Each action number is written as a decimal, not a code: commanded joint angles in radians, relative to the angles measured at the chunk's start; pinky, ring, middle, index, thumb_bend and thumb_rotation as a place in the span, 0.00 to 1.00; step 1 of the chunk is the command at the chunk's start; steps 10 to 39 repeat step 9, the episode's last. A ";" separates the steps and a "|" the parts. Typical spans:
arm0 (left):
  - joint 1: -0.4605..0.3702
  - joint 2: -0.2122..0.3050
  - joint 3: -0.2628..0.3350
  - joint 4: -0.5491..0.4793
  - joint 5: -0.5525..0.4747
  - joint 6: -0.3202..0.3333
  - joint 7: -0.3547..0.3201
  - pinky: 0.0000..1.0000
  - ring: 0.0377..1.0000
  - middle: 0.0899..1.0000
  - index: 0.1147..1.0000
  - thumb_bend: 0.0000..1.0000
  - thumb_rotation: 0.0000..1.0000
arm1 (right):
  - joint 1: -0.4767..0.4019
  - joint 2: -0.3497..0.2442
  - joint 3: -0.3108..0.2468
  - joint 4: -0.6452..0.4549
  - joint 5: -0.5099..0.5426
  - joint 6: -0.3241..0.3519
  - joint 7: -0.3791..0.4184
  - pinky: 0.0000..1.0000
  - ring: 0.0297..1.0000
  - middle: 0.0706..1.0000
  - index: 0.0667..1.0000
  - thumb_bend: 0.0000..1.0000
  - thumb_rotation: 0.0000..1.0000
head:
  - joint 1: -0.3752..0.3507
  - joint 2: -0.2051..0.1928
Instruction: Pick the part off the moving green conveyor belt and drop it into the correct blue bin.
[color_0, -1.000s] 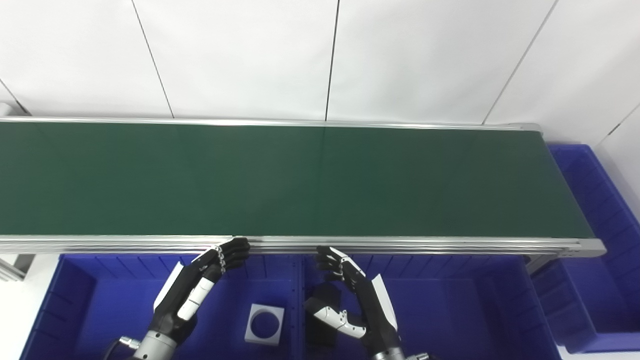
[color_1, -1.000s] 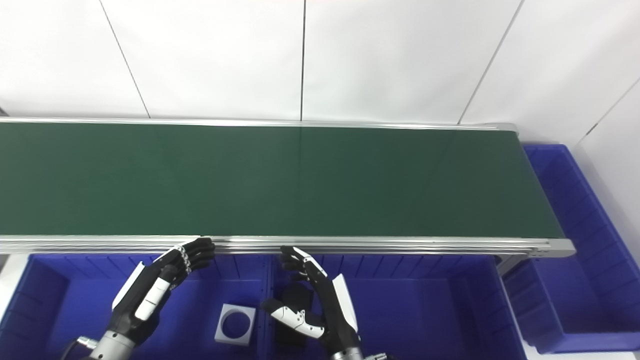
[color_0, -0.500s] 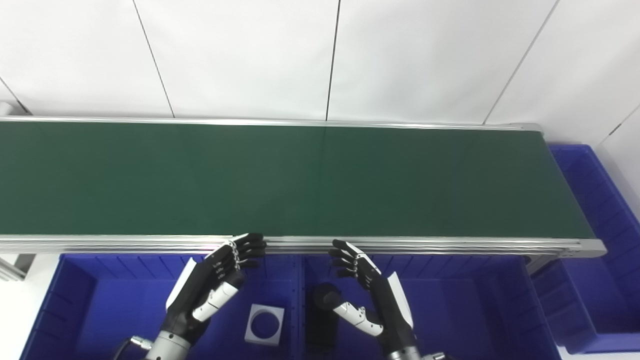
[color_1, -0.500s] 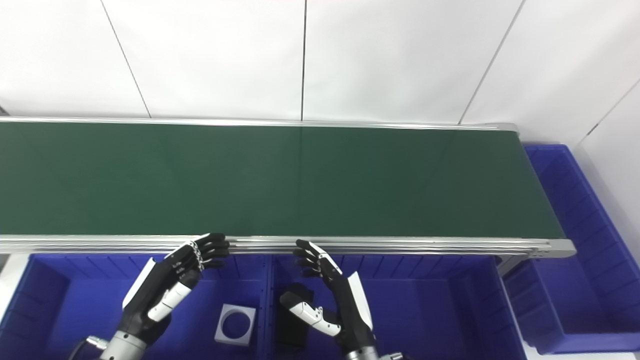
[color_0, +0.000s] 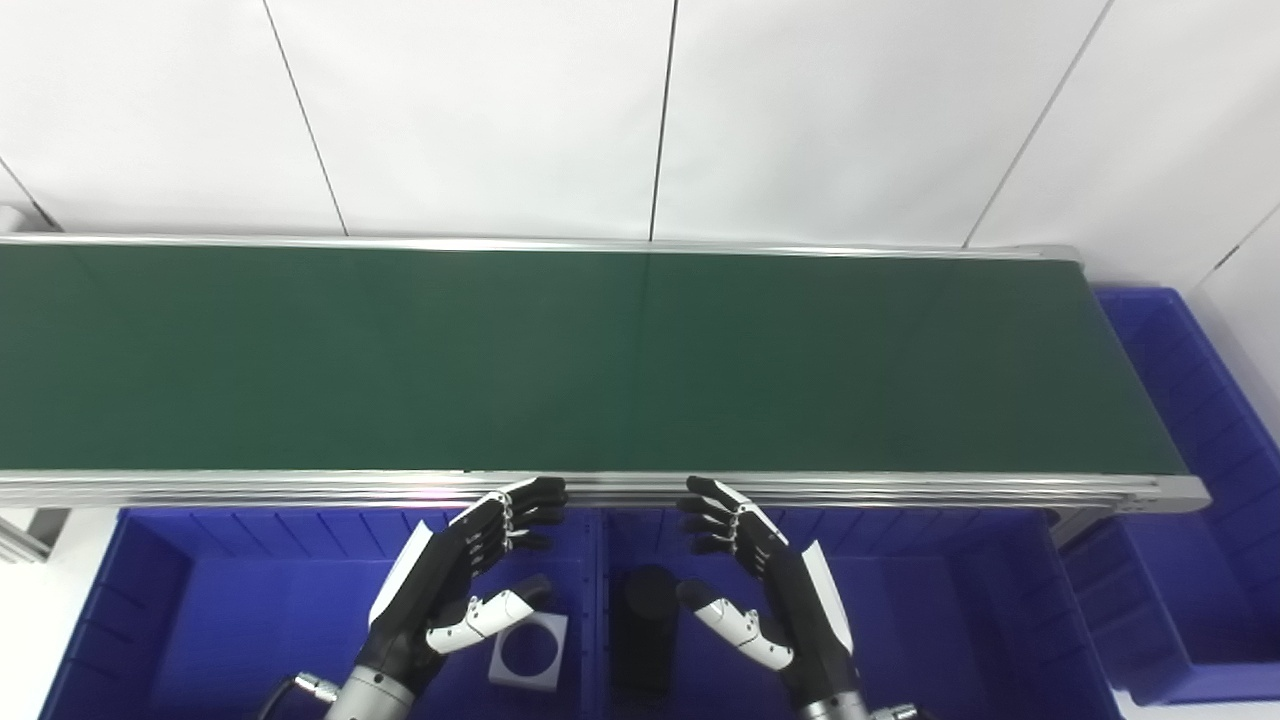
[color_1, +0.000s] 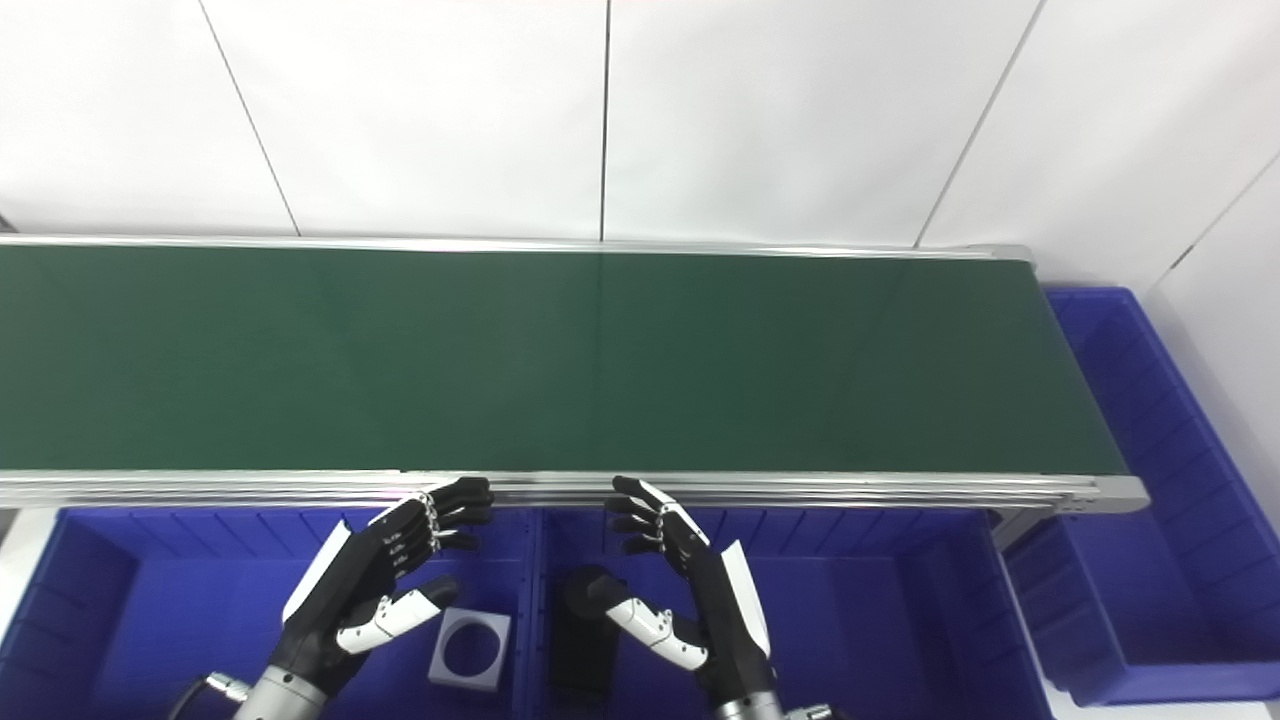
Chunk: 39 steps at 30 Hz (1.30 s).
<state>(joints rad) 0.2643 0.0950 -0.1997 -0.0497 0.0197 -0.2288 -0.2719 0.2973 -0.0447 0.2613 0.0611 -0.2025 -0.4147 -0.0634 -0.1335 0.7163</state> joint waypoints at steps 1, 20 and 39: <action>-0.008 -0.009 -0.006 -0.005 0.007 -0.036 0.015 0.72 0.78 0.79 0.78 0.79 0.59 | -0.001 -0.001 -0.005 -0.036 0.013 -0.041 0.014 0.66 0.72 0.76 0.82 0.60 0.65 | 0.006 0.002; -0.010 -0.019 -0.007 0.006 0.011 -0.034 0.036 0.72 0.77 0.79 0.78 0.80 0.64 | -0.001 -0.005 -0.020 -0.043 0.021 -0.037 0.031 0.66 0.72 0.76 0.82 0.61 0.66 | 0.028 0.004; -0.010 -0.019 -0.007 0.006 0.011 -0.034 0.036 0.72 0.77 0.79 0.78 0.80 0.64 | -0.001 -0.005 -0.020 -0.043 0.021 -0.037 0.031 0.66 0.72 0.76 0.82 0.61 0.66 | 0.028 0.004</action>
